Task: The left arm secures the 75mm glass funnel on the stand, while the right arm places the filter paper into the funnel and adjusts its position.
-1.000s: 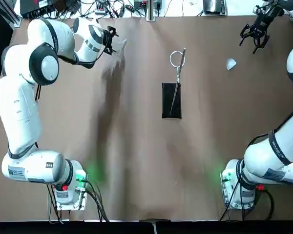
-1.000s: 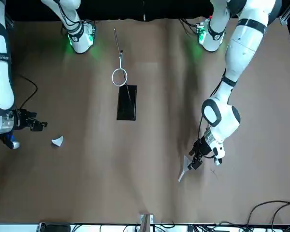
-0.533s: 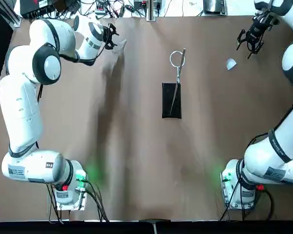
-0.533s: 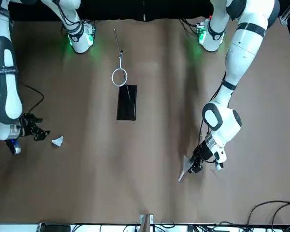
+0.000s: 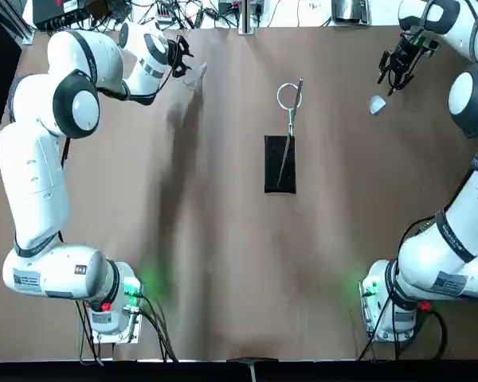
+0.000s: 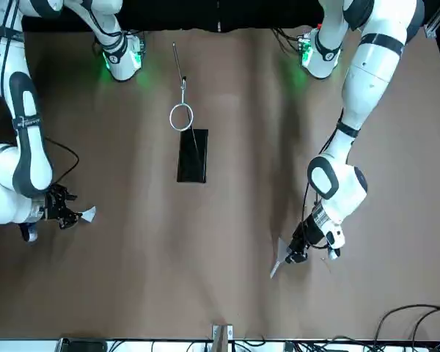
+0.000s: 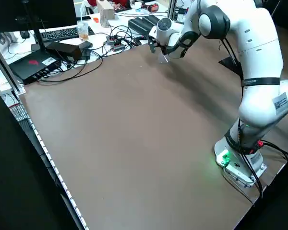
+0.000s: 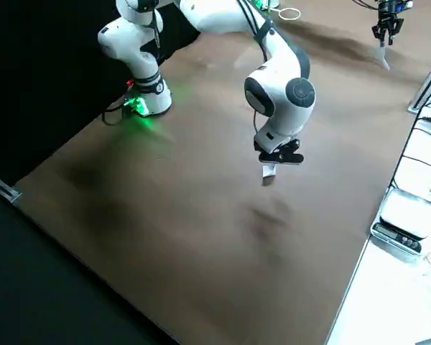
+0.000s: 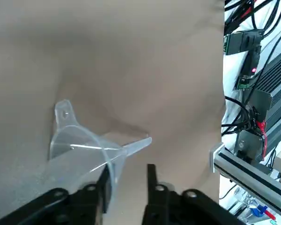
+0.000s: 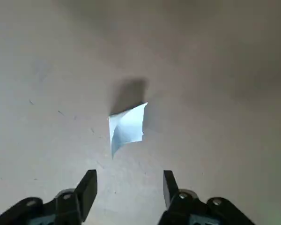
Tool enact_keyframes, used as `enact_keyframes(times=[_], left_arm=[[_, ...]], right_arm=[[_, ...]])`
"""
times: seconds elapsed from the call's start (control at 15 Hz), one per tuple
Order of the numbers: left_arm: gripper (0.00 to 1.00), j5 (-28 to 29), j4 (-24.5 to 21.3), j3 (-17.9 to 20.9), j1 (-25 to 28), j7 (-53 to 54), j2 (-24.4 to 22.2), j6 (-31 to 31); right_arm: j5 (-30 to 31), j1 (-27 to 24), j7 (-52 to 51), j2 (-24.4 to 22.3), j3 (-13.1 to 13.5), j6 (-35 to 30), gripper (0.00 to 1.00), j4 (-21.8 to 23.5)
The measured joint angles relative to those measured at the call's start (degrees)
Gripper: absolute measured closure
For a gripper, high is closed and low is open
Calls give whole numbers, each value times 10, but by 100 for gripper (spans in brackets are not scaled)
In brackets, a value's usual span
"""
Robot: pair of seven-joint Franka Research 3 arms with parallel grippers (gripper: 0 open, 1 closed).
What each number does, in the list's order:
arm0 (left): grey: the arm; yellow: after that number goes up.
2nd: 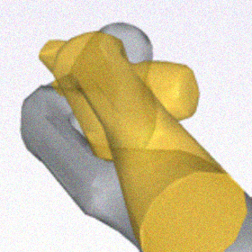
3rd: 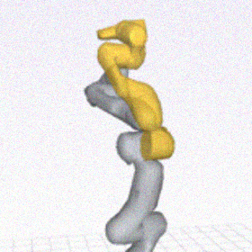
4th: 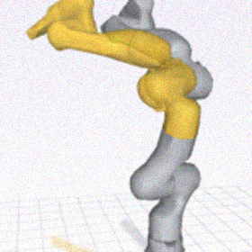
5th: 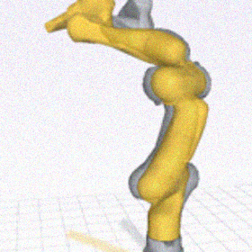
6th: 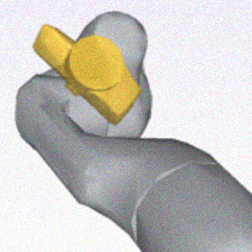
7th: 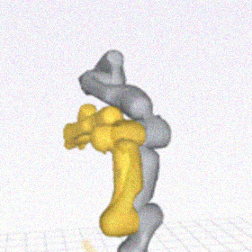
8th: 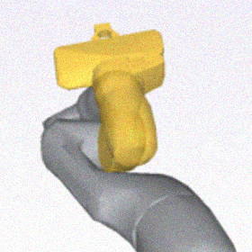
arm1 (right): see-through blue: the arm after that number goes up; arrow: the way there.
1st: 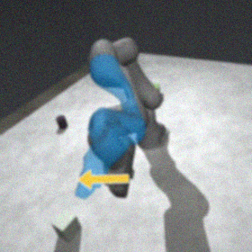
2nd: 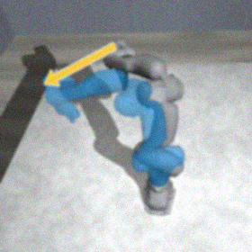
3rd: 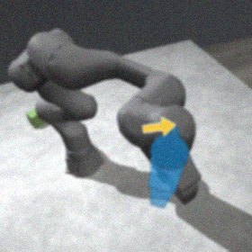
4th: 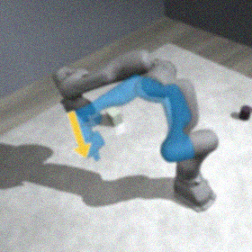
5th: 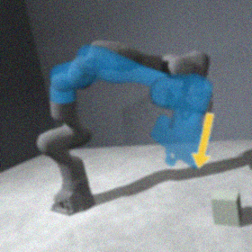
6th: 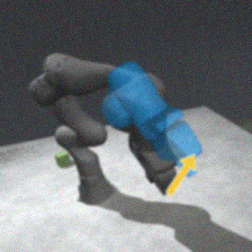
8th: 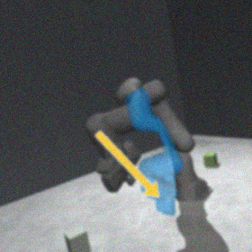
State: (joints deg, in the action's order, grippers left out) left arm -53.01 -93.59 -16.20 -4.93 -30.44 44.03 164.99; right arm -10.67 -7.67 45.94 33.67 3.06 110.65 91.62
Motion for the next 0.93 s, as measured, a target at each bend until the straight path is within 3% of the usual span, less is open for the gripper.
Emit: enact_keyframes(times=[0.07, 0.2, 0.33, 0.47, 0.93], left_arm=[[71, 0, 1, 0, 0, -1, 0, 0], [76, 0, 2, 0, 0, -1, 0, 0], [92, 0, 2, 0, 0, -4, 0, 0], [97, 0, 3, 0, 0, -9, 0, 0], [97, 0, 14, 0, 4, -35, -10, 2]], right_arm=[[0, -1, 8, 0, 1, 6, 35, -1], [-1, -3, 33, 1, 2, 28, 35, -1], [-1, -2, 55, 5, 2, 41, 36, -1], [-2, -1, 69, 13, 1, 51, 36, -1], [-3, 1, 118, 40, 0, 89, 39, -1]])
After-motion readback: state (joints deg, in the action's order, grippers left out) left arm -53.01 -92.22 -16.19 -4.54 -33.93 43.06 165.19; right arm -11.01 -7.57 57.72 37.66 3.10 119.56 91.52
